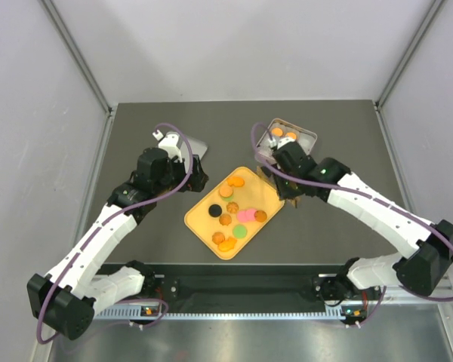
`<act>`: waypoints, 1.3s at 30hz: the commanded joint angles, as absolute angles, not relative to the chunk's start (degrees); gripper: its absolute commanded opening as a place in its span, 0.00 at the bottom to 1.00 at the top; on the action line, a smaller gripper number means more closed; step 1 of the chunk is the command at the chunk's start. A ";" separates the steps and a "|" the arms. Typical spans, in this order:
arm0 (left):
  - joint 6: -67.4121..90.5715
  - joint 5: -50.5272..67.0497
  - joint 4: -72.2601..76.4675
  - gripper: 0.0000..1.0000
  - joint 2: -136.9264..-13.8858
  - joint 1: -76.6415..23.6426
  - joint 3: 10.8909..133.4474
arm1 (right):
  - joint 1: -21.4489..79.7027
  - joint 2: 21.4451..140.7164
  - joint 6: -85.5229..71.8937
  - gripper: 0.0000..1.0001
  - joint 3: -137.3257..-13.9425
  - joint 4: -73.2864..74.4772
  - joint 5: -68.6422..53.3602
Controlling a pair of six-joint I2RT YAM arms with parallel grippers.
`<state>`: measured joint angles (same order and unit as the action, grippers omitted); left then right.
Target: Pack the cookies
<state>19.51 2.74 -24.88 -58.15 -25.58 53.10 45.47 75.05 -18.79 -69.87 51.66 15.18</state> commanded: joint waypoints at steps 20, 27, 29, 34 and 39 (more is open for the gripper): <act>19.60 5.62 -23.55 0.99 -59.15 -25.31 53.00 | 15.91 89.64 -11.86 0.31 -81.91 36.30 13.45; 19.60 5.27 -23.55 0.99 -59.06 -25.31 53.00 | 15.47 91.93 -12.66 0.31 -82.53 35.07 13.45; 19.60 5.36 -23.55 0.99 -59.15 -25.31 53.00 | 15.47 92.11 -12.66 0.31 -82.44 34.98 13.88; 19.60 5.36 -23.55 0.99 -59.24 -25.31 53.00 | 15.38 92.81 -12.66 0.32 -82.09 34.89 14.50; 19.60 5.45 -23.47 0.99 -59.24 -25.31 53.00 | 15.38 93.34 -12.57 0.33 -81.74 34.80 14.85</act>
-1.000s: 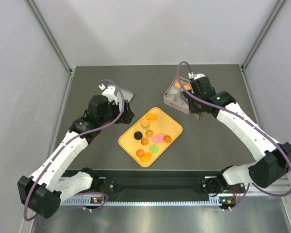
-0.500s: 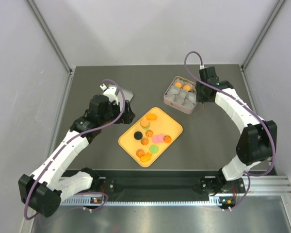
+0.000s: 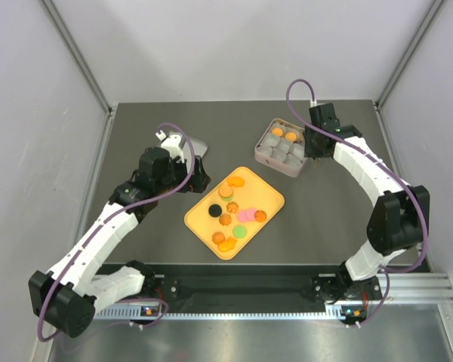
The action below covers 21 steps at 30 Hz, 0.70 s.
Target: Pack the cookies
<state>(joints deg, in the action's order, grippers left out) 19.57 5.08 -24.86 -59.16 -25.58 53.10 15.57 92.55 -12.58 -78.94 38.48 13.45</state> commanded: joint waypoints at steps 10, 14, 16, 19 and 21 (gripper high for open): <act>19.60 5.27 -23.47 0.99 -59.41 -25.31 52.91 | 15.38 93.60 -12.66 0.38 -81.74 34.80 15.91; 19.60 5.27 -23.47 0.99 -59.41 -25.31 52.91 | 15.38 93.43 -12.74 0.41 -81.56 34.80 15.65; 19.60 5.36 -23.55 0.99 -59.41 -25.31 53.00 | 15.47 93.08 -12.66 0.41 -81.56 34.72 15.56; 19.60 5.36 -23.47 0.99 -59.50 -25.31 53.00 | 15.38 92.90 -12.74 0.42 -81.56 34.80 15.47; 19.60 5.45 -23.55 0.99 -59.50 -25.31 53.00 | 15.47 92.99 -12.74 0.42 -81.65 34.89 15.21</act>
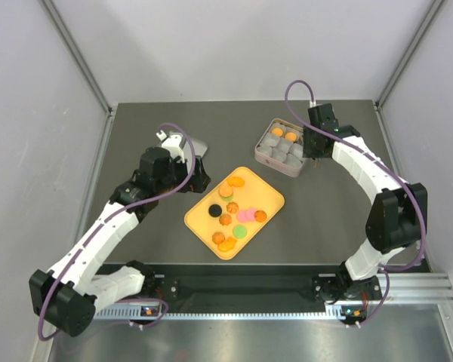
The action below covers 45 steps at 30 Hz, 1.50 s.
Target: Pack the cookies
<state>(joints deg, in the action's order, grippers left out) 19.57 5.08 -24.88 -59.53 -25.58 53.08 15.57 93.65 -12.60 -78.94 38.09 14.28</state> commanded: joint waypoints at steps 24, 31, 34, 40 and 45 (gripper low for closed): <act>19.51 3.78 -23.82 0.99 -59.06 -25.31 53.17 | 31.45 80.87 -13.71 0.41 -78.93 39.81 13.62; 19.25 1.23 -23.82 0.99 -57.31 -25.22 53.00 | 42.79 77.52 -15.82 0.41 -72.08 40.69 10.20; 19.34 1.49 -23.99 0.99 -57.74 -25.22 53.17 | 46.84 76.99 -16.61 0.41 -70.93 40.87 8.26; 19.25 1.06 -23.99 0.99 -57.66 -25.14 53.09 | 53.08 80.15 -17.23 0.41 -72.42 40.96 8.52; 19.25 0.97 -24.08 0.99 -57.57 -25.14 53.09 | 55.10 84.02 -16.79 0.43 -74.18 41.22 9.14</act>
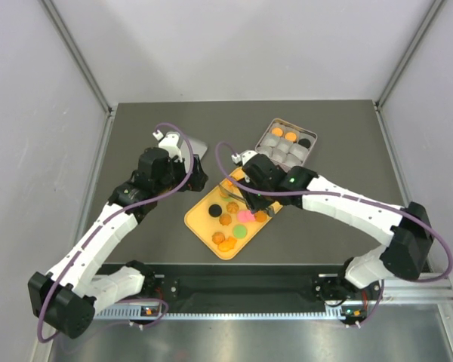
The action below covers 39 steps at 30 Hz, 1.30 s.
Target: Pack the cookies
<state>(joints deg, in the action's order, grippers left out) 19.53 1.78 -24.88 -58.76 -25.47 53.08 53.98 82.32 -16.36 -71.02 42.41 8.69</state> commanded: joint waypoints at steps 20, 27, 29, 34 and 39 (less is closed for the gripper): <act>19.25 1.41 -23.99 0.99 -57.83 -25.14 53.09 | 57.30 89.21 -16.61 0.47 -76.99 41.92 12.57; 19.25 1.49 -24.08 0.99 -57.75 -25.14 53.09 | 57.30 90.35 -16.52 0.48 -77.25 41.92 12.83; 19.25 1.58 -24.08 0.99 -57.83 -25.14 53.09 | 57.30 90.79 -16.35 0.48 -77.17 41.57 12.57; 19.25 1.67 -24.08 0.99 -57.83 -25.14 53.09 | 57.30 91.41 -16.52 0.47 -77.26 41.31 12.48; 19.25 1.93 -24.00 0.99 -57.92 -25.14 53.09 | 57.30 90.79 -16.79 0.45 -77.34 41.13 13.27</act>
<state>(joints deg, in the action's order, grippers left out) 19.53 1.83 -24.88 -58.76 -25.47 53.08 56.14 91.66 -16.58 -74.37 42.72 11.97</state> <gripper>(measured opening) 0.991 0.457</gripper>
